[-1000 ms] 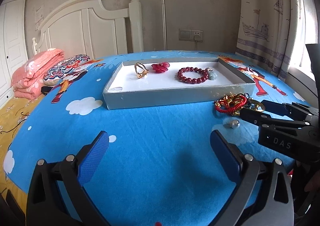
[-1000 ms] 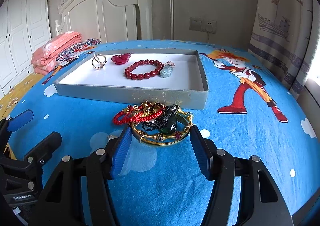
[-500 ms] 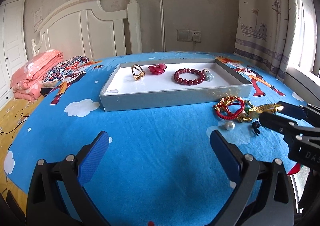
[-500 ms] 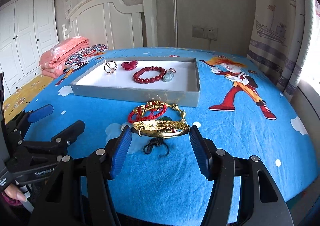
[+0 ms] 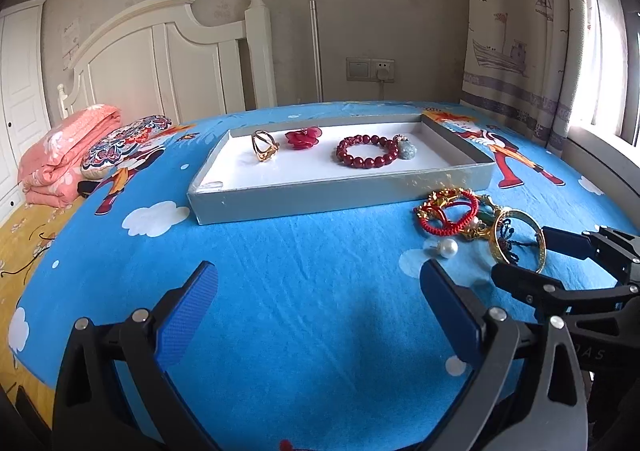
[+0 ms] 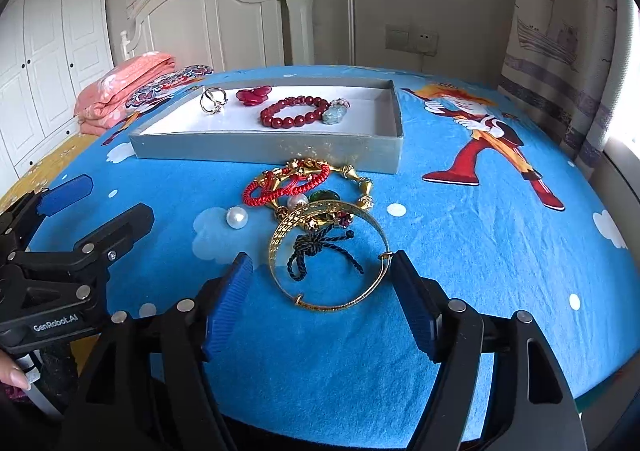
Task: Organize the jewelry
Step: 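Lower the right gripper onto the thin gold bangle and close it, then grasp the red cord bracelet with the left gripper while the right gripper lifts the gold bangle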
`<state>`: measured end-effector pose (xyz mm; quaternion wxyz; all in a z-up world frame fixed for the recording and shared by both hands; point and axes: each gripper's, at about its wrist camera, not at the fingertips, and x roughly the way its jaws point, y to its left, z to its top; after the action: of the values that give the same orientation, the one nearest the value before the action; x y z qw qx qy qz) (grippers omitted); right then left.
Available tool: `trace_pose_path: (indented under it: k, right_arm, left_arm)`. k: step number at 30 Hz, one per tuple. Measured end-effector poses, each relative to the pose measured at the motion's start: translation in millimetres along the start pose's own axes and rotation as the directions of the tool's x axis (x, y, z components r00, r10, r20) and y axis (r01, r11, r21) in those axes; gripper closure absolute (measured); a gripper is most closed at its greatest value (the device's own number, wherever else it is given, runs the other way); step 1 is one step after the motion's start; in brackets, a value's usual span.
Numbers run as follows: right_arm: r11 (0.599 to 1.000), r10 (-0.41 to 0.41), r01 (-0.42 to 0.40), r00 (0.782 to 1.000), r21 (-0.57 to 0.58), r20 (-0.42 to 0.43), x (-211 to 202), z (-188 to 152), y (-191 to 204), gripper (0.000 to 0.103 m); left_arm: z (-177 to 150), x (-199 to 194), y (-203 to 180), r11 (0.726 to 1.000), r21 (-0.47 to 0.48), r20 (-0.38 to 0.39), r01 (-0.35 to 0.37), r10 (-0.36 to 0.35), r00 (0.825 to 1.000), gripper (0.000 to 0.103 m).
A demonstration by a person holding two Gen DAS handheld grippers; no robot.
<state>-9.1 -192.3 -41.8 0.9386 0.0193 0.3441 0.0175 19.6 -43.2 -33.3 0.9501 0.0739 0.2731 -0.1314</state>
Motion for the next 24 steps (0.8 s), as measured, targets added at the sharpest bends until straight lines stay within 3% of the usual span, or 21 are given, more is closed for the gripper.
trace_pose_path:
  k: [2, 4, 19, 24]
  right_arm:
    - [1.0, -0.001, 0.001, 1.0, 0.0, 0.002, 3, 3, -1, 0.036]
    - [1.0, -0.006, 0.006, 1.0, 0.001, 0.003, 5, 5, -3, 0.043]
    - [0.997, -0.052, 0.048, 0.996, 0.059, 0.071, -14, 11, -33, 0.044]
    - [0.995, -0.069, 0.061, 0.993, 0.082, 0.097, -19, 17, -50, 0.044]
  left_arm:
    - [0, 0, -1, 1.0, 0.003, -0.002, 0.004, -0.004, 1.0, 0.005]
    - [1, 1, -3, 1.0, 0.002, -0.007, 0.012, -0.012, 1.0, 0.005]
    - [27, 22, -32, 0.995, -0.036, -0.045, 0.091, -0.093, 0.995, 0.007]
    - [32, 34, -48, 0.999, 0.0, -0.08, 0.049, -0.049, 0.996, 0.007]
